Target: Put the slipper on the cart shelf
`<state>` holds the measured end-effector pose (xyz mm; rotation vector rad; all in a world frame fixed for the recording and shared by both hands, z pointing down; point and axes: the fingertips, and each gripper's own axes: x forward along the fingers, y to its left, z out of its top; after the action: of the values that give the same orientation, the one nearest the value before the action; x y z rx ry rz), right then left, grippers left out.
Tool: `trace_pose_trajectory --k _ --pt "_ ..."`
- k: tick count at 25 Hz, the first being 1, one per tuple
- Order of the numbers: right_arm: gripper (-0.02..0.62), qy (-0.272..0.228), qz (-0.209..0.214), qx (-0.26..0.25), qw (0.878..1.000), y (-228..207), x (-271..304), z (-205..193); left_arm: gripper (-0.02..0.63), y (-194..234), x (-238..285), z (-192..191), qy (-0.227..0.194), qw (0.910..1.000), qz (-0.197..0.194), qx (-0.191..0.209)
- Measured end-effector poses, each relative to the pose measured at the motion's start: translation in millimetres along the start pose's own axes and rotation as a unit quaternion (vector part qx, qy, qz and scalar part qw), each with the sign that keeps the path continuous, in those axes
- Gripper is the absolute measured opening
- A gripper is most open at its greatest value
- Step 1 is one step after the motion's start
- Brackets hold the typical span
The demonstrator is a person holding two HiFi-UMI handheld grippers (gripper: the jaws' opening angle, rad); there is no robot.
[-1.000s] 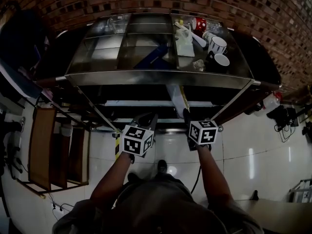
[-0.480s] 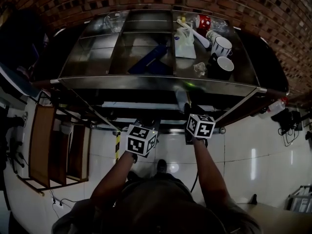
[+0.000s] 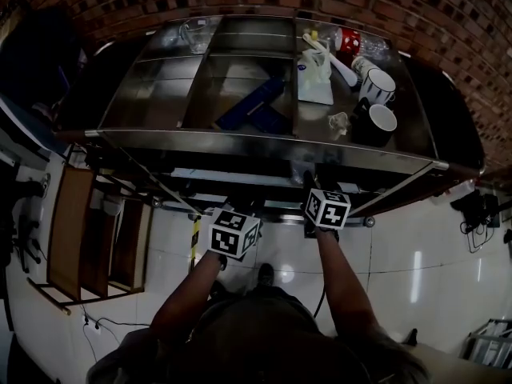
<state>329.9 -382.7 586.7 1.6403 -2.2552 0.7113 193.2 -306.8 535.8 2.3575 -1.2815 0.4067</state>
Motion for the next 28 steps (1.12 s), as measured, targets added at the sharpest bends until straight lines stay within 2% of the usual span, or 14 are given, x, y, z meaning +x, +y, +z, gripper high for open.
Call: trace_pose_trajectory --k 5,9,15,20,28 --pt "0.208 0.002 0.026 -0.026 0.999 8 1 -2 0.008 -2 3 3 -0.001 1.0000 0.002 0.000" --pt "0.312 -0.015 0.046 -0.061 0.997 15 -8 5 0.008 -3 0 8 -0.005 1.0000 0.004 0.003" --pt "0.328 -0.039 0.049 -0.071 0.995 26 -49 18 0.008 -7 -20 22 -0.024 0.9996 -0.009 0.012" --pt "0.199 -0.070 0.075 -0.072 0.992 66 -93 41 0.008 -8 -41 30 -0.030 0.9989 -0.024 0.028" --pt "0.013 -0.096 0.080 -0.090 0.988 117 -144 59 0.008 -7 -78 43 -0.045 0.9974 -0.044 0.035"
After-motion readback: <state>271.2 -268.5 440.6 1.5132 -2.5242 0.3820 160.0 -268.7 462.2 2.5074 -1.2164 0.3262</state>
